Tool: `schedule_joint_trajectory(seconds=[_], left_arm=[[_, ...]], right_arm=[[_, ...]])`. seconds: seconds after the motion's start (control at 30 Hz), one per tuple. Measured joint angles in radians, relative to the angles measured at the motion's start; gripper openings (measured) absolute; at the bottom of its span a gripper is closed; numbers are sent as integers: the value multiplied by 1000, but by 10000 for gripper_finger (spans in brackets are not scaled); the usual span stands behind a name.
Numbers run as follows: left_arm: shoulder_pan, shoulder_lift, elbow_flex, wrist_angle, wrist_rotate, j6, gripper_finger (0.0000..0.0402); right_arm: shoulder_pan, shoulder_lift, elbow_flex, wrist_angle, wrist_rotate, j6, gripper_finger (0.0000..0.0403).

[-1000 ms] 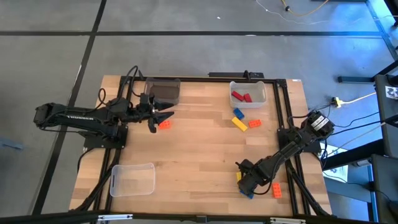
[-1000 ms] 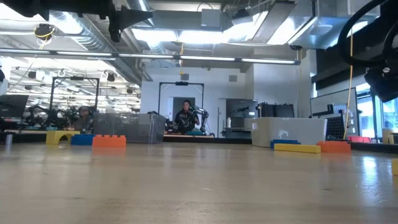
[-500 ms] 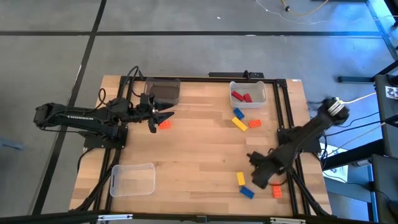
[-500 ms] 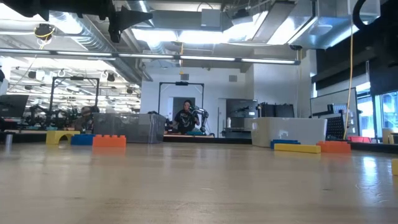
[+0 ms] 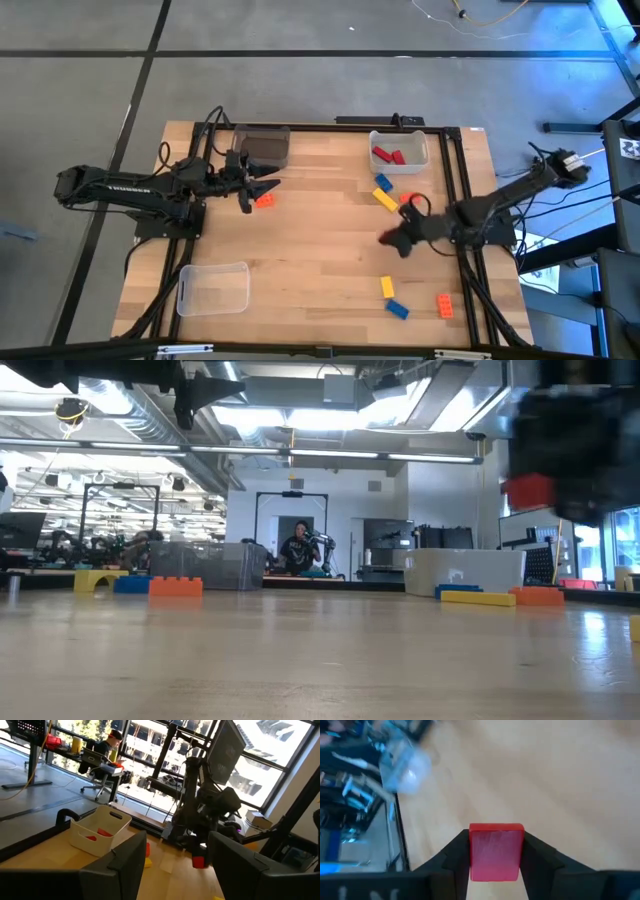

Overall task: Sort & place blocks by color
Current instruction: Put the red triangular block into the white bin

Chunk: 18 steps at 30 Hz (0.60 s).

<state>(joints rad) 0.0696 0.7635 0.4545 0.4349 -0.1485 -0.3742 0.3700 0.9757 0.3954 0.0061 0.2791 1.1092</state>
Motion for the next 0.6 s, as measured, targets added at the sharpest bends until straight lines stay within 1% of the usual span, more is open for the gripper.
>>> schedule_joint_trajectory(seconds=[0.13,0.23,0.3,0.4,0.5,0.6], left_arm=[[0,0,0,-1,4,-17,206],[0,0,0,-1,31,-27,206],[0,0,0,-1,47,-49,206],[0,0,0,-4,70,-96,206],[0,0,0,-10,76,-137,206],[0,0,0,-10,76,-141,206]], right_arm=[[-153,85,79,156,-70,-270,132],[-240,154,164,222,-133,-442,132],[-290,194,232,222,-186,-537,132],[-346,256,334,223,-250,-645,132],[-381,308,418,224,-279,-727,132],[-403,351,467,225,-282,-753,132]])
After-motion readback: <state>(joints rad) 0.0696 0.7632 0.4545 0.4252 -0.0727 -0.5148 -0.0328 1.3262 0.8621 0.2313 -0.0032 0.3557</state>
